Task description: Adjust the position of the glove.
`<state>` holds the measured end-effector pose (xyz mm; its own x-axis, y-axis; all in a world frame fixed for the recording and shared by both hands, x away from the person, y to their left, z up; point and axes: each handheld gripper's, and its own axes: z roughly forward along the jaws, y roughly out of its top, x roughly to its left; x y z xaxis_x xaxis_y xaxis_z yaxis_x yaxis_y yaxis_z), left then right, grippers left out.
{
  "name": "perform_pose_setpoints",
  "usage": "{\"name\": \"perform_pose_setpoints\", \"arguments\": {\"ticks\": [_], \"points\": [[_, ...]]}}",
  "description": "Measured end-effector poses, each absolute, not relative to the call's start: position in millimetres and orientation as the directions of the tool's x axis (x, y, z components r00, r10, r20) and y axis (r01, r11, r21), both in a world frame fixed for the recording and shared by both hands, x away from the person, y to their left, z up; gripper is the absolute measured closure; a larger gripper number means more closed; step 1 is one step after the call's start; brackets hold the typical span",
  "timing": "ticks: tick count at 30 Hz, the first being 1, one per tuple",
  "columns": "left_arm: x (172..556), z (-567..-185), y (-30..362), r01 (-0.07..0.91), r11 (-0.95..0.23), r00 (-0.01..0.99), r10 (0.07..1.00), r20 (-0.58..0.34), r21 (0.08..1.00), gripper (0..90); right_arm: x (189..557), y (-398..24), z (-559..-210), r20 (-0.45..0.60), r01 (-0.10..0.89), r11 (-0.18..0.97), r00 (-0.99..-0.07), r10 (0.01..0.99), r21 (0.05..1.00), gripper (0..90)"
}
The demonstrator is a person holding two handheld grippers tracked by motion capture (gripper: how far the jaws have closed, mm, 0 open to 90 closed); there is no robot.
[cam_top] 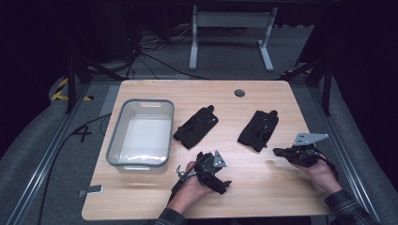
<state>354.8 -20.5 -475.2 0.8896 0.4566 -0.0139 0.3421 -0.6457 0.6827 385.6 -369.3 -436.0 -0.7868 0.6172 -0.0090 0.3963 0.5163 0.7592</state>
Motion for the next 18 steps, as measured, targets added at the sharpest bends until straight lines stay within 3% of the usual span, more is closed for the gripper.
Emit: {"name": "perform_pose_setpoints", "arguments": {"ticks": [18], "points": [[355, -475, -20, 0.341, -0.646, 0.89, 0.455, -0.015, 0.683, 0.0, 420, -347, -439, 0.001, 0.392, 0.519, -0.799, 0.602, 0.76, 89.6]]}}
